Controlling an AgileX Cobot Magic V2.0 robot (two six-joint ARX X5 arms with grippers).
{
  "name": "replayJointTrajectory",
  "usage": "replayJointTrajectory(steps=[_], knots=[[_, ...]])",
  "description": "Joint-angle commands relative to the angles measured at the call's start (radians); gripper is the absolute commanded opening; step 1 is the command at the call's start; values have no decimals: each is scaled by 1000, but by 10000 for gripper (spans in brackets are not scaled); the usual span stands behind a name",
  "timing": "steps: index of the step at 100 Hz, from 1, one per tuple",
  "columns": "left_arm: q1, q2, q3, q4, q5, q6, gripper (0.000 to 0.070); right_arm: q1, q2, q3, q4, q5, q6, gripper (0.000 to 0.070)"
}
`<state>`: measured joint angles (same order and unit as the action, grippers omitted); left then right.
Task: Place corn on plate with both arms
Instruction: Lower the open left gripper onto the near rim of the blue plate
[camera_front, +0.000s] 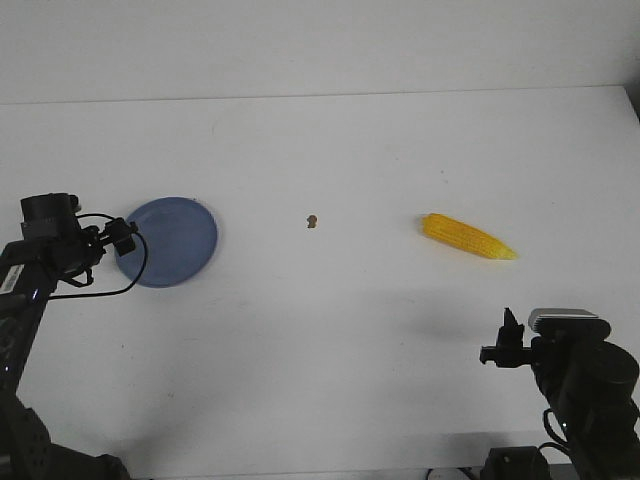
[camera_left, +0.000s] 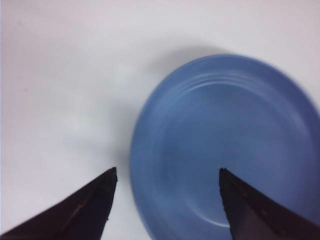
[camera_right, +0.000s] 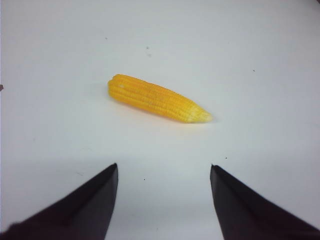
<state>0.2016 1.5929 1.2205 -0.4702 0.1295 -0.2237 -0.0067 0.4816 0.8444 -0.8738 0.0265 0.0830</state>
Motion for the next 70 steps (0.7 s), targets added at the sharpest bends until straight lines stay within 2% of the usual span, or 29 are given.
replayJointTrajectory(steps=[1,13,26,56,59,62,70], knots=[[14,40,18,15,2,0,418,1,3,18,12,-1,7,393],[34,93,18,40,14,-2,418,1,3,18,12,-1,7,393],[46,144,18,58,79,-6,418,1,3,18,12,-1,7,393],[46,221,18,71,82,-6,409,1,3,18,12,-1,7,393],[46,222,18,69,82,-6,373,1,3,18,12,-1,7,393],[46,222,18,69,82,-6,301,1,3,18,12,-1,7,393],[46,222,18,68,82,2,12,1,3,18,12,-1,7,393]])
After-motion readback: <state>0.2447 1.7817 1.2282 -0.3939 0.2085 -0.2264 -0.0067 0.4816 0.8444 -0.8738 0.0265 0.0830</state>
